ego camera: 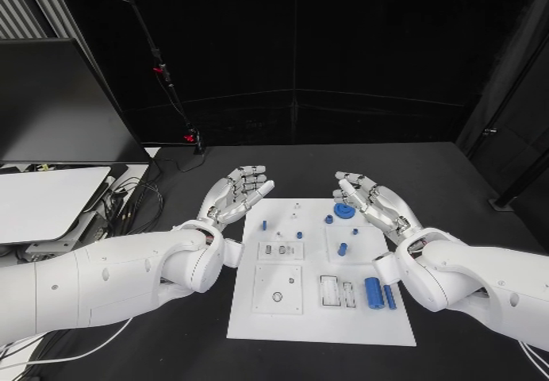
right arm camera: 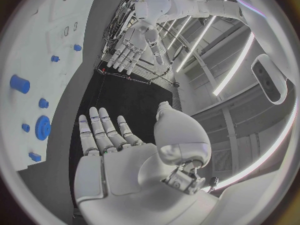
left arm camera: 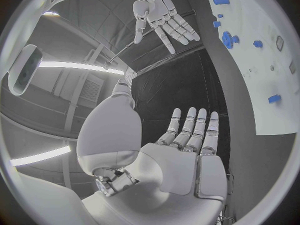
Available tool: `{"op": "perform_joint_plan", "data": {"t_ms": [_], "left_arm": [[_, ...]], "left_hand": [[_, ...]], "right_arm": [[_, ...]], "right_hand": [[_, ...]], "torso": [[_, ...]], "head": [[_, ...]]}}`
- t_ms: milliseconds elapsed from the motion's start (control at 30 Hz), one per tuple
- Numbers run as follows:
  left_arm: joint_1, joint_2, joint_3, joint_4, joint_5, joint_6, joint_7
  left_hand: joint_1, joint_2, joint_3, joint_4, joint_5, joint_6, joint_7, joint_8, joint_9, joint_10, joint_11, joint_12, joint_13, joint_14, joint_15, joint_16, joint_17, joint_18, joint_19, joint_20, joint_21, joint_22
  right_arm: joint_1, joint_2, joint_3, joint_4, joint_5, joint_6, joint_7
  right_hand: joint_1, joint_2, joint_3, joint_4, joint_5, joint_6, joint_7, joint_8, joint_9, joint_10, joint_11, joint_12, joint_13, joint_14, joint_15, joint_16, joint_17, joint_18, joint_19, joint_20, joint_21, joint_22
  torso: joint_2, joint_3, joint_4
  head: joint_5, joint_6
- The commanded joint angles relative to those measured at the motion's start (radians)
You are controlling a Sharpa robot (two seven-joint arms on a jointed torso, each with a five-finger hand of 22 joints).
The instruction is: Assemble the parts on the task board
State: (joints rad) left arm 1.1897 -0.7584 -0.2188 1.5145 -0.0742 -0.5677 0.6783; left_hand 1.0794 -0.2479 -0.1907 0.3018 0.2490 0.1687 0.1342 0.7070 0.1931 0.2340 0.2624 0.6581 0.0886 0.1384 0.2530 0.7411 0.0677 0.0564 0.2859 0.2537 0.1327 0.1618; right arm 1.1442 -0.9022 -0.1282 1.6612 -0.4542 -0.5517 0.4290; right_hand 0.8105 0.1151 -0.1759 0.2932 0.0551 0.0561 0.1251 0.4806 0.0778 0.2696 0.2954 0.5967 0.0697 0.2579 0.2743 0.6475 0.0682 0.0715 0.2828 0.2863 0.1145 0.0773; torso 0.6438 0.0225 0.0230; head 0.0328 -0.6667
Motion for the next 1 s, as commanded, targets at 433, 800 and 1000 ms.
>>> {"op": "perform_joint_plan", "data": {"t_ms": [433,800,1000], "left_arm": [[0.006,0.014,0.001,-0.007,-0.009,0.024,0.334],[0.007,0.044,0.001,-0.024,-0.009,0.031,0.330],[0.007,0.048,0.001,-0.027,-0.009,0.032,0.328]], "left_hand": [[0.000,0.020,0.014,0.001,-0.012,0.009,0.165,0.007,-0.004,0.001,0.007,0.008,-0.003,-0.001,0.009,0.002,0.000,0.015,0.002,0.010,0.007,0.002],[0.002,0.036,0.028,0.001,-0.021,0.009,0.165,0.011,-0.008,0.001,0.007,0.010,-0.006,0.000,0.011,0.003,0.000,0.018,0.008,0.015,0.011,0.005],[0.003,0.040,0.032,0.001,-0.024,0.009,0.165,0.012,-0.010,0.001,0.007,0.011,-0.007,0.000,0.011,0.004,0.000,0.019,0.008,0.016,0.012,0.005]], "right_arm": [[0.047,-0.009,0.002,-0.048,-0.040,0.112,-0.068],[0.127,0.006,0.002,-0.131,-0.122,0.195,-0.118],[0.146,0.035,0.002,-0.198,-0.194,0.221,-0.161]], "right_hand": [[0.036,0.013,-0.035,0.000,0.002,-0.002,0.161,0.050,-0.026,0.119,-0.042,0.049,-0.007,0.495,-0.090,0.013,0.003,0.086,0.518,-0.026,0.243,0.104],[0.098,0.031,-0.050,0.000,0.016,0.009,0.103,0.104,-0.023,0.221,-0.121,-0.005,-0.007,1.228,-0.195,0.785,1.010,0.065,1.012,-0.115,0.944,0.659],[0.299,0.037,-0.030,-0.024,0.042,0.244,0.085,0.248,-0.010,0.359,-0.138,-0.005,-0.008,1.286,-0.203,0.897,1.333,-0.022,1.190,-0.113,1.342,1.241]], "torso": [[0.048,0.0065,0.0236],[0.066,0.0155,0.0483],[0.069,0.0168,0.0553]], "head": [[-0.047,0.019],[-0.046,0.009],[-0.050,0.002]]}}
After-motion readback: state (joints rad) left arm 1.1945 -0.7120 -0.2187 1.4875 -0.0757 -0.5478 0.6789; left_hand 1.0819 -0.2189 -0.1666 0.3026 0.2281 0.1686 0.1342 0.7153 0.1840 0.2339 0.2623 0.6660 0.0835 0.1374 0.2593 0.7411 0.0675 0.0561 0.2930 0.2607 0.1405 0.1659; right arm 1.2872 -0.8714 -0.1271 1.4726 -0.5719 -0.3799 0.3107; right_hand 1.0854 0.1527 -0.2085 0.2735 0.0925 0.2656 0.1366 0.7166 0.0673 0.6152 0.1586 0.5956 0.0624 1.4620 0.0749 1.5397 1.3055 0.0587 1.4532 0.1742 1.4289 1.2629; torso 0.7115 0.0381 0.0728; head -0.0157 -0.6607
